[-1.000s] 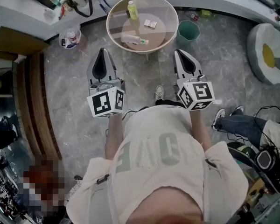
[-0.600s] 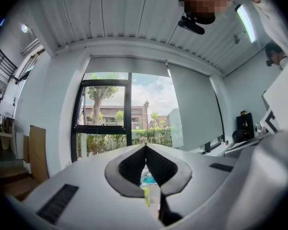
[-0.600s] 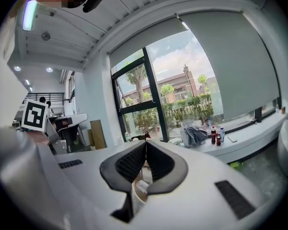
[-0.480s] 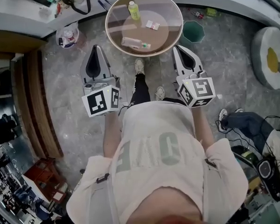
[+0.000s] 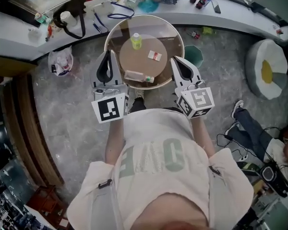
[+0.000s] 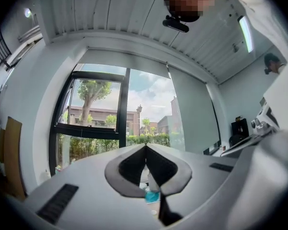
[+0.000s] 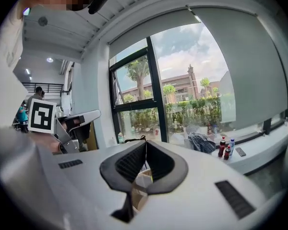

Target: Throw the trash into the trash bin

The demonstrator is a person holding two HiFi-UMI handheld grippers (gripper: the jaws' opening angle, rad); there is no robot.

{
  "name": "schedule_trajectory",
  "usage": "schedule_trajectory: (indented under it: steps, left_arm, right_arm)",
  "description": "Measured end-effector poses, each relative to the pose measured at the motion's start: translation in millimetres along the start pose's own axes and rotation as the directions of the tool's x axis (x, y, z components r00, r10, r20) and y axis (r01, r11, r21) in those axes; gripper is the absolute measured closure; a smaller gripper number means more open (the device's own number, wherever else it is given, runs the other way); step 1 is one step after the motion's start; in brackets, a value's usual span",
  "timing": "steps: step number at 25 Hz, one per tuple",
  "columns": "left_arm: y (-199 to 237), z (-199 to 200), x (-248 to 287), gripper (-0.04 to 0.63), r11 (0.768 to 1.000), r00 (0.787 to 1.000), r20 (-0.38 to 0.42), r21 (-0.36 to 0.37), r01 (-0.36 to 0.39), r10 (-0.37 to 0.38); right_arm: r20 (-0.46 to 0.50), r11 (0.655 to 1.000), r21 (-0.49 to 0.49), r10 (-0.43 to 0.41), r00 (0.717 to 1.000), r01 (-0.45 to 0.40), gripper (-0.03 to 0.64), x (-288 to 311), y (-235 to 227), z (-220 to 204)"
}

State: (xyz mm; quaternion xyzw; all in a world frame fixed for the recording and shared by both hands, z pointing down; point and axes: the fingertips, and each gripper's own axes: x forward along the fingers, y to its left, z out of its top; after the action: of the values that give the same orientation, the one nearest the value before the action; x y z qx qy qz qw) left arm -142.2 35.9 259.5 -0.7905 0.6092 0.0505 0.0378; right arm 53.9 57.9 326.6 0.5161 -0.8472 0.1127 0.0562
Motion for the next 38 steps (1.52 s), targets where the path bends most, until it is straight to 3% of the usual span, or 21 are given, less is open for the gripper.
schedule_trajectory:
  steps: [7, 12, 18, 27, 30, 31, 32, 35, 38]
  left_arm:
    - [30, -16, 65, 0.583, 0.997, 0.997, -0.024, -0.019, 0.069, -0.069]
    - [19, -26, 98, 0.583, 0.995, 0.994, -0.05, 0.001, 0.096, -0.096]
    - [16, -20, 120, 0.583, 1.0, 0.999, -0.042, 0.025, -0.013, 0.014]
    - [9, -32, 121, 0.583, 0.993, 0.991, -0.084, 0.065, -0.097, 0.102]
    - [15, -34, 115, 0.583, 0.99, 0.988, -0.084, 0.064, -0.128, 0.133]
    - [18, -35, 113, 0.583, 0.988, 0.986, -0.084, 0.064, -0.137, 0.142]
    - [22, -36, 111, 0.583, 0.987, 0.985, -0.084, 0.061, -0.147, 0.152]
    - [34, -38, 105, 0.583, 0.982, 0.98, -0.081, 0.051, -0.181, 0.184]
    - [42, -39, 98, 0.583, 0.973, 0.97, -0.08, 0.031, -0.228, 0.229]
  right_arm:
    - [0.007, 1.0, 0.006, 0.012, 1.0, -0.012, 0.603, 67, 16, 10]
    - [-0.038, 0.997, 0.062, 0.037, 0.999, -0.035, 0.603, 86, -15, 4]
    - [-0.047, 0.991, 0.064, 0.12, 0.992, -0.117, 0.603, 110, -58, 15]
    - [-0.102, 0.961, 0.017, 0.277, 0.956, -0.276, 0.603, 141, -67, 18]
    - [-0.125, 0.936, 0.014, 0.352, 0.928, -0.353, 0.597, 151, -53, 13]
    - [-0.126, 0.922, 0.0, 0.384, 0.915, -0.387, 0.526, 157, -45, 11]
    - [-0.138, 0.907, -0.024, 0.413, 0.9, -0.42, 0.337, 164, -38, 8]
    - [-0.263, 0.861, -0.106, 0.458, 0.849, -0.497, 0.314, 194, -23, -18]
    - [-0.423, 0.799, -0.122, 0.494, 0.759, -0.589, 0.314, 227, -15, -57]
